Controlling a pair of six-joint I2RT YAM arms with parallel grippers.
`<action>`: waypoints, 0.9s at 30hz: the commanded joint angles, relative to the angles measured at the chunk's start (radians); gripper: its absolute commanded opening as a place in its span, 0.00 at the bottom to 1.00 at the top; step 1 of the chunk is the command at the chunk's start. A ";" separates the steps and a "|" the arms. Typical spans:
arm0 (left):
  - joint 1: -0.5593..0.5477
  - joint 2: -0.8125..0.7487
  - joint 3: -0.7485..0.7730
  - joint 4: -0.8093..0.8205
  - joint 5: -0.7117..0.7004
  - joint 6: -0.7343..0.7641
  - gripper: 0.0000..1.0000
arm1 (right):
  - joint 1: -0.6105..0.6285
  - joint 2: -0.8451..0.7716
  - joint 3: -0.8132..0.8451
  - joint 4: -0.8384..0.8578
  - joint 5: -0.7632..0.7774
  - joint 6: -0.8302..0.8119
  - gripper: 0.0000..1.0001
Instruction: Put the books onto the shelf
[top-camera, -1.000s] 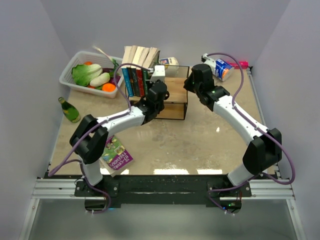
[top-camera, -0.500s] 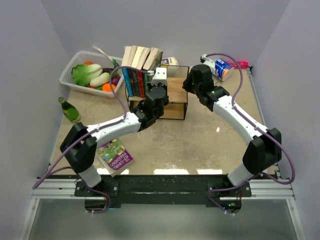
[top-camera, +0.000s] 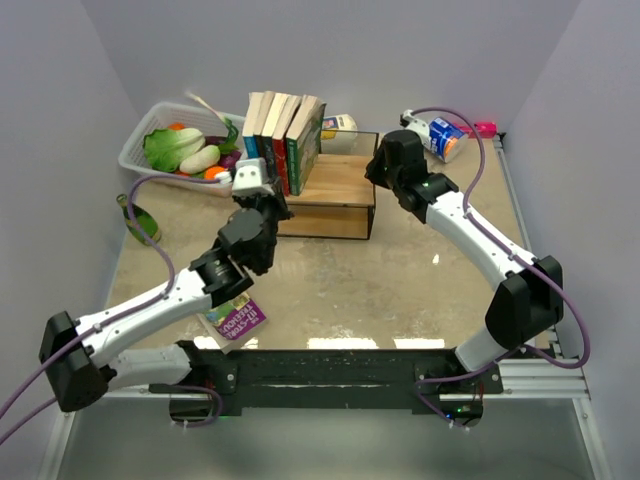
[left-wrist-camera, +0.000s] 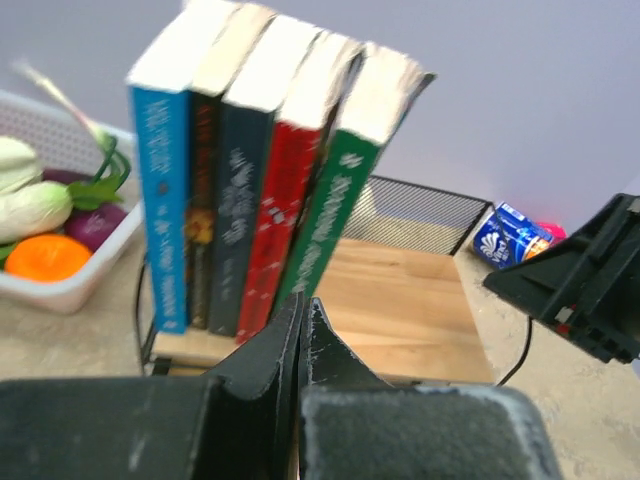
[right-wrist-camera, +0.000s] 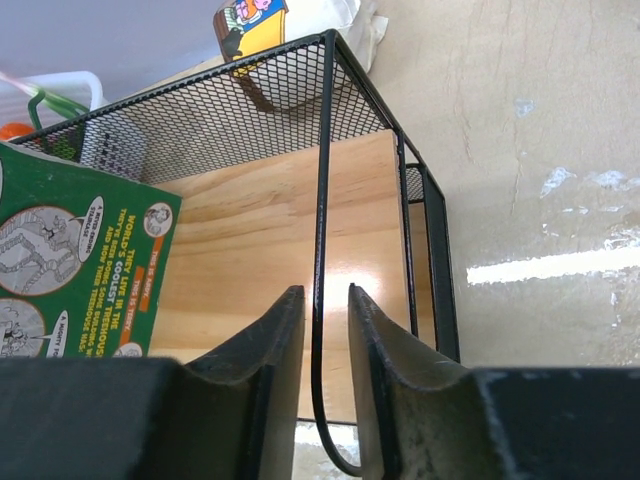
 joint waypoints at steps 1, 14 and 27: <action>0.036 -0.071 -0.137 -0.026 -0.036 -0.184 0.00 | 0.000 -0.027 -0.014 0.014 -0.009 -0.006 0.21; 0.271 -0.033 -0.603 0.628 0.300 -0.527 0.00 | 0.002 -0.016 -0.013 0.015 -0.027 0.005 0.00; 0.346 0.418 -0.772 1.585 0.532 -0.524 0.00 | 0.002 -0.004 -0.019 0.017 -0.036 0.008 0.00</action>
